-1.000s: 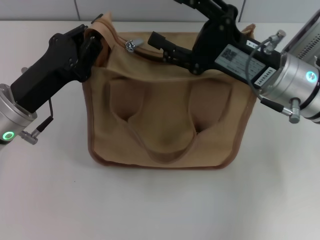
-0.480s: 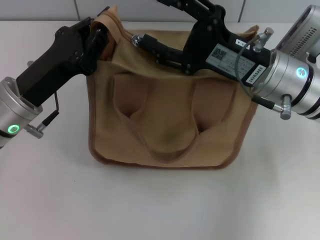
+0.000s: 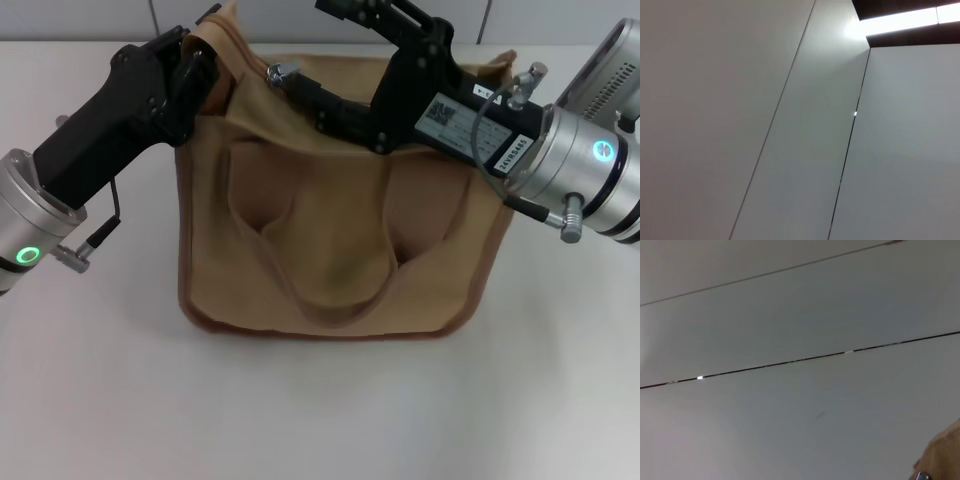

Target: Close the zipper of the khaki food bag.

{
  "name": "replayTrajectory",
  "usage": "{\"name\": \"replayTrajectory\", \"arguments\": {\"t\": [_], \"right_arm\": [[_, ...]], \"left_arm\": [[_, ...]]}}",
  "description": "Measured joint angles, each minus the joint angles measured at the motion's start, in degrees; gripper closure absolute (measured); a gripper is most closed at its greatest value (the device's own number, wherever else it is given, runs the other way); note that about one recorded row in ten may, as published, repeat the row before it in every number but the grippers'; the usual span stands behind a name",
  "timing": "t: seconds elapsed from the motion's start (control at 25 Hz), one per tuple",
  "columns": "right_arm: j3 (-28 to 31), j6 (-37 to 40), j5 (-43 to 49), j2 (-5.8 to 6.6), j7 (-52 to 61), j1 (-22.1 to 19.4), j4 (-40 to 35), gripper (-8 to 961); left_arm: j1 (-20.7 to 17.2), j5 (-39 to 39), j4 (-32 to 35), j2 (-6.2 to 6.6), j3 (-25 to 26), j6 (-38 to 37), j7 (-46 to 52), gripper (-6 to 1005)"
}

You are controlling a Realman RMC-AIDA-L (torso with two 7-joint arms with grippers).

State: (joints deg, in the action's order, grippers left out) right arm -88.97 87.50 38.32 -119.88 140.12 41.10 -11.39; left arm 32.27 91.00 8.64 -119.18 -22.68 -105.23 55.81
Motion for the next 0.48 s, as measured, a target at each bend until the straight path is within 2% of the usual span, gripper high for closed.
{"name": "replayTrajectory", "arguments": {"t": [0.48], "right_arm": [[0.0,-1.7,0.1,0.09,-0.2,0.6,-0.3,120]], "left_arm": [[0.5,0.0,-0.4,0.0,-0.1,-0.9,0.4,967]]}}
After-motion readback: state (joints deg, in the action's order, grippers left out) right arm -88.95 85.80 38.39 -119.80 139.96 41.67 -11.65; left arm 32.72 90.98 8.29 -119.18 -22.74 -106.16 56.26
